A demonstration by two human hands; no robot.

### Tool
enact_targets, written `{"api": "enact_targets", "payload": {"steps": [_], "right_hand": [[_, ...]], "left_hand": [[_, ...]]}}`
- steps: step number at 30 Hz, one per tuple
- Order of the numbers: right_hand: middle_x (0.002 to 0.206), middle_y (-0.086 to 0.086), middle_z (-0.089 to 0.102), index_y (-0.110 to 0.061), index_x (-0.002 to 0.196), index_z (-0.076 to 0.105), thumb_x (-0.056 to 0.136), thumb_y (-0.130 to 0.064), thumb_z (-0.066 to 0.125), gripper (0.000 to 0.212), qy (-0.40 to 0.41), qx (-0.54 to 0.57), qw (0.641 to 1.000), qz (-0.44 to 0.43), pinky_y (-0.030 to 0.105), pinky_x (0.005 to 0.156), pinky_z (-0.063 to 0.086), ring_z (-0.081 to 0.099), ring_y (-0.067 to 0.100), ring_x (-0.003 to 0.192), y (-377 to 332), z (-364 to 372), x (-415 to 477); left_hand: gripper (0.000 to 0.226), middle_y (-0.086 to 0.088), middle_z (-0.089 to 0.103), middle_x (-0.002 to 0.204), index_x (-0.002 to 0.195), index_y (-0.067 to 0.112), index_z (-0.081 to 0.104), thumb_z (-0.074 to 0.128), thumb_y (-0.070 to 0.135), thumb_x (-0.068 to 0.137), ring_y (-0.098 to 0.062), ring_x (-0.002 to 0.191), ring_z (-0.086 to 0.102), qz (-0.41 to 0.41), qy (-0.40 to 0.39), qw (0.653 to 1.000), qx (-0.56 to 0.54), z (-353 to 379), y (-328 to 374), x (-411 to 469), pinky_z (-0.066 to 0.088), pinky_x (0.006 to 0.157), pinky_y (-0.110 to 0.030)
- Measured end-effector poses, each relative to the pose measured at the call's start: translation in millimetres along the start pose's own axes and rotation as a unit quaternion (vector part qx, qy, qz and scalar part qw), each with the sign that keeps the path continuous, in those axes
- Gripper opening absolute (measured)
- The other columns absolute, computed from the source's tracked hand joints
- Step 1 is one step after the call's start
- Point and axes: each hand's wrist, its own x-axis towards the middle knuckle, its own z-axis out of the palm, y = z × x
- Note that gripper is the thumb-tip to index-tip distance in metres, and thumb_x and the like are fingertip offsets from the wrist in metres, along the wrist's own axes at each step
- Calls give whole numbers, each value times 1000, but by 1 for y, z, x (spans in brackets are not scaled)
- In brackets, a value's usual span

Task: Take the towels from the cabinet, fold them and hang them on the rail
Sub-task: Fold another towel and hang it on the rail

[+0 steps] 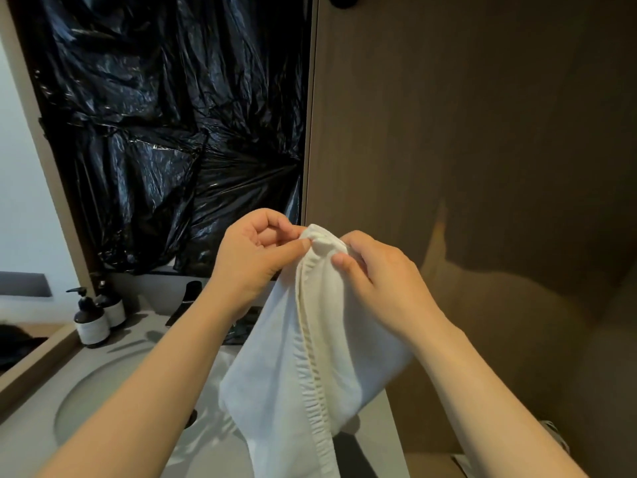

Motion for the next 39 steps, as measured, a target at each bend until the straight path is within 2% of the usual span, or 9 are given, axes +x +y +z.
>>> {"api": "enact_targets", "payload": {"steps": [4, 6, 12, 15, 19, 23, 26, 32, 39], "right_hand": [[69, -11, 49, -27, 87, 49, 101, -35, 44, 17, 5, -3, 1000, -11, 36, 61, 38, 50, 14, 68, -1, -5, 5], [65, -12, 48, -27, 81, 46, 100, -34, 45, 21, 3, -15, 1000, -16, 34, 57, 36, 48, 13, 63, -3, -8, 7], [70, -6, 56, -21, 84, 54, 99, -36, 48, 22, 1, -60, 998, -26, 36, 58, 42, 54, 19, 67, -4, -15, 15], [72, -3, 58, -19, 83, 56, 99, -37, 48, 25, -1, -29, 1000, -11, 45, 65, 49, 55, 19, 68, 2, -17, 15], [71, -4, 59, -23, 80, 56, 98, -38, 50, 25, 6, -4, 1000, 6, 47, 66, 51, 56, 17, 68, 9, -15, 11], [70, -6, 57, -24, 79, 58, 98, -39, 50, 25, 12, 9, 1000, 17, 40, 60, 46, 55, 14, 66, 13, -19, 10], [67, -2, 55, -17, 79, 59, 98, -37, 50, 29, 21, 17, 999, 20, 39, 58, 41, 52, 16, 63, 17, -25, 9], [70, 3, 53, -9, 79, 56, 99, -33, 50, 33, 38, 122, 987, 93, 32, 60, 38, 49, 14, 65, 24, -14, 1], [65, 0, 55, -10, 72, 55, 98, -38, 50, 38, 43, 210, 942, 258, 25, 60, 41, 55, 17, 64, 52, 38, -45]], "left_hand": [[52, 0, 74, 99, 106, 22, 64, 87, 40, 63, -15, 92, 71, -39, -55, 994, 83, -5, -18, -23, 57, 78, -31], [50, 11, 71, 99, 106, 33, 63, 79, 51, 63, -8, 90, 69, -40, -74, 982, 170, -3, -28, -40, 58, 80, -34], [17, 16, 68, 89, 98, 32, 66, 63, 24, 84, -8, 82, 65, -7, 3, 972, 234, 2, -39, -48, 56, 76, -34], [17, 11, 72, 92, 102, 27, 69, 65, 18, 89, -9, 83, 68, -42, -37, 978, 202, -3, -42, -46, 57, 79, -30], [14, 5, 73, 93, 99, 20, 71, 70, 19, 85, -14, 86, 68, -82, -113, 965, 223, -7, -49, -50, 56, 84, -37], [14, -6, 67, 84, 88, 14, 67, 58, 24, 91, -22, 78, 62, -82, -119, 945, 294, -7, -54, -49, 51, 72, -41], [24, -8, 61, 81, 85, 9, 59, 45, 22, 98, -12, 68, 53, -57, -83, 953, 287, -7, -55, -48, 41, 65, -32], [20, 10, 63, 88, 93, 19, 65, 45, 19, 100, 0, 84, 55, 56, -84, 930, 352, -29, -31, -34, 37, 67, -7], [16, 21, 69, 88, 93, 30, 73, 58, 27, 95, 9, 85, 59, -9, -163, 911, 379, -36, -43, -17, 42, 68, -2]]}}
